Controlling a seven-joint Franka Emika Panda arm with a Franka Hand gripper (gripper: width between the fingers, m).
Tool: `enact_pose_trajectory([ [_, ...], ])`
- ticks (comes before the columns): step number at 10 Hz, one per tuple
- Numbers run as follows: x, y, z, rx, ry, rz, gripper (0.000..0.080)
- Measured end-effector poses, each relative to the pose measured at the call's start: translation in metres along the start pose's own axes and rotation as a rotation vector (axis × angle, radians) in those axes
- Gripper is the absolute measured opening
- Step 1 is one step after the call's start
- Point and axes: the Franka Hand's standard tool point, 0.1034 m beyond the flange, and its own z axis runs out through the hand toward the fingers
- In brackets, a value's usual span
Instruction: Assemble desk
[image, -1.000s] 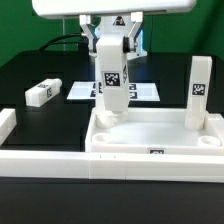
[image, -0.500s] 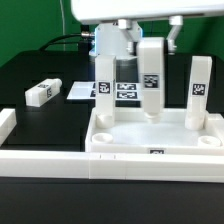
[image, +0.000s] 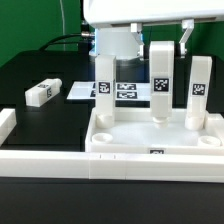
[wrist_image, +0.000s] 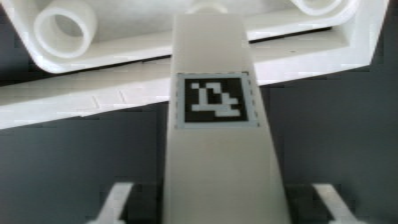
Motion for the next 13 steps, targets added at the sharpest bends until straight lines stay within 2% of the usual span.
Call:
enact_pose_trajectory([
  [1, -0.003, -0.004, 0.001, -0.003, 0.061, 0.002, 0.0290],
  [2, -0.013, -0.021, 0.002, 0.010, 0.049, -0.011, 0.0290],
  [3, -0.015, -0.033, 0.001, 0.019, 0.038, -0.032, 0.0290],
  [4, -0.017, -0.040, 0.002, 0.023, 0.029, -0.060, 0.0290],
  [9, -0.022, -0.044, 0.004, 0.026, 0.015, -0.083, 0.0290],
  [10, -0.026, -0.049, 0.005, 0.030, 0.012, -0.094, 0.0290],
  [12, -0.037, -0.076, 0.005, 0.047, -0.003, -0.148, 0.0290],
  [13, -0.039, -0.077, 0.008, 0.046, -0.013, -0.162, 0.0290],
])
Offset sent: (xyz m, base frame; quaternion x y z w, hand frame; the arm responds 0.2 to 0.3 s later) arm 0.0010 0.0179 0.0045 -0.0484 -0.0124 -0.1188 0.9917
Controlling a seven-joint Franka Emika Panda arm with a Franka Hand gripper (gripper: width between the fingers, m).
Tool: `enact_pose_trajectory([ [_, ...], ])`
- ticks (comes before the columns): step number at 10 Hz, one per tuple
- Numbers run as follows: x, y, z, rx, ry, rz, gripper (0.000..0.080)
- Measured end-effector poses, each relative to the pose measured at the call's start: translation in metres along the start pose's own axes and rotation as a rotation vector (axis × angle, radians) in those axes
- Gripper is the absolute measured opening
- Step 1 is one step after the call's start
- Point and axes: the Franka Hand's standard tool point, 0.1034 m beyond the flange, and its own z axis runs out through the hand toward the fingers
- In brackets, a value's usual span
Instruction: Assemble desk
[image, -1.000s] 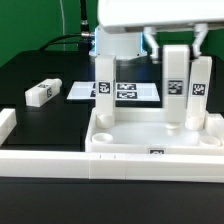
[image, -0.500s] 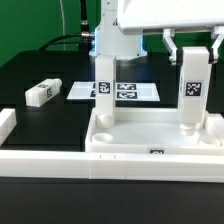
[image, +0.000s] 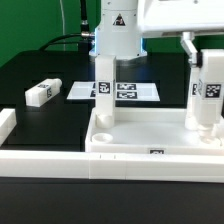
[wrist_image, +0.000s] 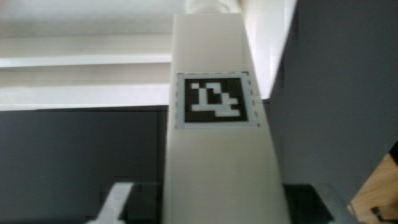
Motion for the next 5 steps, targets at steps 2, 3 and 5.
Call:
enact_pose_trajectory([
  [2, -0.0002, 0.0013, 0.0007, -0.001, -0.001, 0.002, 0.0290],
  [3, -0.0003, 0.0012, 0.0008, -0.001, -0.001, 0.002, 0.0290],
  [5, 0.0023, 0.0002, 0.0027, -0.001, -0.007, -0.053, 0.0290],
])
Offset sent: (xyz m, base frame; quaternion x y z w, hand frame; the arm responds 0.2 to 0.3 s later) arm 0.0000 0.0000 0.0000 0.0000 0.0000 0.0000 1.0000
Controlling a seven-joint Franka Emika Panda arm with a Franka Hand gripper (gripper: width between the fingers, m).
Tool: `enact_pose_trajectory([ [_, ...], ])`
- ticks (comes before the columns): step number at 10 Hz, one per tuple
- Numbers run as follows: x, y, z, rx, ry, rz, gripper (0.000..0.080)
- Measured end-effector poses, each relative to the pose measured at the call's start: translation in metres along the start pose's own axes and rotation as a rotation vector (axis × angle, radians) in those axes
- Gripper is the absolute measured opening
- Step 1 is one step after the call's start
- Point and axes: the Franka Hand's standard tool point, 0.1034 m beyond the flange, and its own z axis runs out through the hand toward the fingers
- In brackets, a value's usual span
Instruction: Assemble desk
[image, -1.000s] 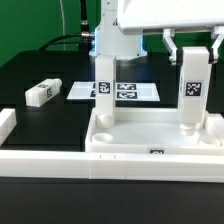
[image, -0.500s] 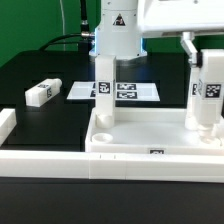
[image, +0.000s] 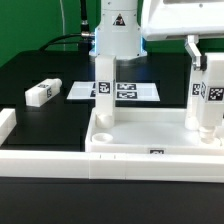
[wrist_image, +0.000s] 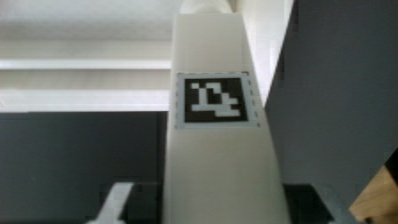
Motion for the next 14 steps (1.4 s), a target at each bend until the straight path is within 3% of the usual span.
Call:
enact_pose_trajectory([
  [3, 0.008, -0.006, 0.006, 0.002, -0.002, -0.014, 0.0290],
  [10, 0.000, -0.003, 0.015, -0.006, -0.013, -0.016, 0.0290],
  [14, 0.004, -0.002, 0.016, -0.016, 0.038, -0.021, 0.0290],
])
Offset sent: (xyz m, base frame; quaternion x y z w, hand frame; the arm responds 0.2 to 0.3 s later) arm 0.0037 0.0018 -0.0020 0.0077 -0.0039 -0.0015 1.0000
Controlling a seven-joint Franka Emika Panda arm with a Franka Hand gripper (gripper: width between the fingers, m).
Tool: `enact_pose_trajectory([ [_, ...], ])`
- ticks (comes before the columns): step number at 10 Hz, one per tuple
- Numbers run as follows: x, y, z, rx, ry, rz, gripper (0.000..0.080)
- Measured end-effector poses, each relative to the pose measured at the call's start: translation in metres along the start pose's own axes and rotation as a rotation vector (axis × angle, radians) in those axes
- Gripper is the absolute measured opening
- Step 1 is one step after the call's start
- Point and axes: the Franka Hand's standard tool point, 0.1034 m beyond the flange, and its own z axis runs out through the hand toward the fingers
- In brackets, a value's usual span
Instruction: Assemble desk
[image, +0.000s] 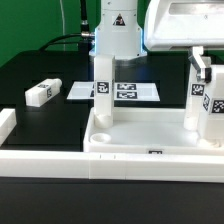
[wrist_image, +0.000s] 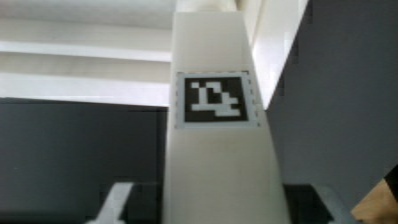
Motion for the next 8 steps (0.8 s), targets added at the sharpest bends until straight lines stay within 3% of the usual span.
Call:
enact_pose_trajectory([
  [3, -0.0002, 0.0003, 0.0003, 0.000, -0.001, 0.000, 0.0291],
  [4, -0.0002, 0.0003, 0.0003, 0.000, -0.001, 0.000, 0.0510],
  [5, -0.0002, 0.0004, 0.0003, 0.000, -0.001, 0.000, 0.0606],
  [8, 0.0033, 0.0054, -0.0025, -0.003, 0.004, 0.006, 0.0647],
])
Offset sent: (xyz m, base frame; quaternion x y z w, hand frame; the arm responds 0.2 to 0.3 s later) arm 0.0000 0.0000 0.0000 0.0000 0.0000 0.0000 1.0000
